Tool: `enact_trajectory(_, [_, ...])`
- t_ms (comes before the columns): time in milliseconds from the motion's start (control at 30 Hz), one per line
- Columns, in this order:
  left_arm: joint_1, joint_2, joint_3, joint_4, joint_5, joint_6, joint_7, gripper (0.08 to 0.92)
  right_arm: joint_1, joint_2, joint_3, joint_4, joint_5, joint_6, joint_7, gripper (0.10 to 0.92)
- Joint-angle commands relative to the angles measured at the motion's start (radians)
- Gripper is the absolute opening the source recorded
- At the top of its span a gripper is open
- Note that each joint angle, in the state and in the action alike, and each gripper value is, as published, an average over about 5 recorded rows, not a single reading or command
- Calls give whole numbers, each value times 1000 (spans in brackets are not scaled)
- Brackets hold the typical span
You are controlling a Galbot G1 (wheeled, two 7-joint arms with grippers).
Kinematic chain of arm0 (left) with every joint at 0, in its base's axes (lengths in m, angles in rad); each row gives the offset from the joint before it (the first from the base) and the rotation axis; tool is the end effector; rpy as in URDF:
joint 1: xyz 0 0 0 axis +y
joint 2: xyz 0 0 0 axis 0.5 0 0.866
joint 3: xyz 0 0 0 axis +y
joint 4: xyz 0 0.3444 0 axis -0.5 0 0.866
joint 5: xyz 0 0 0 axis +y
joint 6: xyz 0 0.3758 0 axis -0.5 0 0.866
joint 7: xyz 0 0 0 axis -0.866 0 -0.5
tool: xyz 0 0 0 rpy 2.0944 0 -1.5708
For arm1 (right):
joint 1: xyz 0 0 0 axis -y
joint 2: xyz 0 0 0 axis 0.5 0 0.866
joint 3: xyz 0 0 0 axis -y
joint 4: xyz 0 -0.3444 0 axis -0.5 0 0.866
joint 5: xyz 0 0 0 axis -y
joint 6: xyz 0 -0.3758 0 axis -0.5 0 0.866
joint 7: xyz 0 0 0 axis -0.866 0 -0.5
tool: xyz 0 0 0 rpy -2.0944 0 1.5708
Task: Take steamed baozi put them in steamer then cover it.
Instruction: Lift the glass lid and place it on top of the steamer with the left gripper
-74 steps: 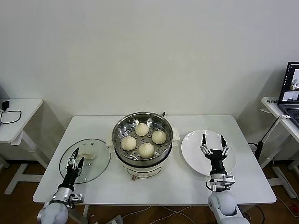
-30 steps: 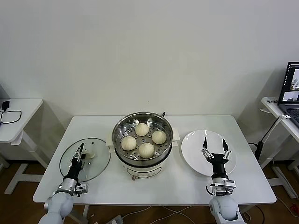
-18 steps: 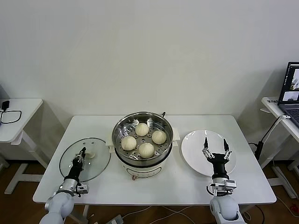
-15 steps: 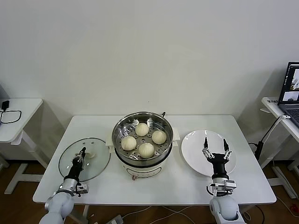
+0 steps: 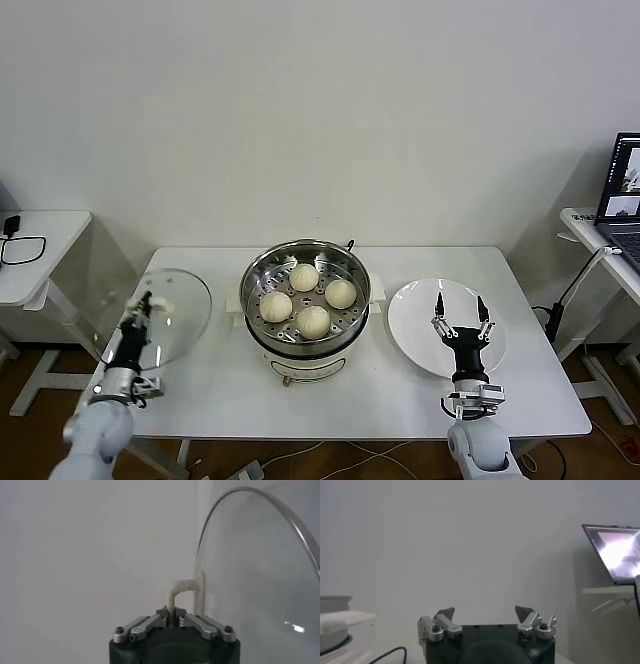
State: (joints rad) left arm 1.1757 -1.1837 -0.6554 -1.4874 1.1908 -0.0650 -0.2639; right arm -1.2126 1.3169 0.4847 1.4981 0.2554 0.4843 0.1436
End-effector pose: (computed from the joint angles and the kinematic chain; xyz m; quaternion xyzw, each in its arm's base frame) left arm 0.3260 0.1874 -0.3742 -0.0685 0.6991 0.7117 0.0073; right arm 0.3096 -0.0793 -0.4201 0.0621 0.9909 0.0117 0.1186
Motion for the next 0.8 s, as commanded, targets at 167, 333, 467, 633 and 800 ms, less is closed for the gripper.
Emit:
enact_trajectory(167, [54, 47, 98, -664, -165, 183, 157, 188, 1, 7, -4, 8, -8, -11, 1, 823])
enact_trajectory(333, [5, 5, 362, -722, -151, 333, 237, 188, 1, 13, 1, 6, -17, -18, 6, 823])
enact_trajectory(467, [-52, -41, 531, -702, -93, 411, 310, 188, 1, 19, 11, 1, -21, -18, 6, 823])
enact_trajectory(633, [-117, -91, 661, -624, -9, 478, 402, 188, 3, 29, 20, -11, -26, -17, 5, 823])
enact_trajectory(800, [-161, -140, 710, -537, 85, 530, 484, 188, 6, 34, 27, -25, -33, -19, 5, 823])
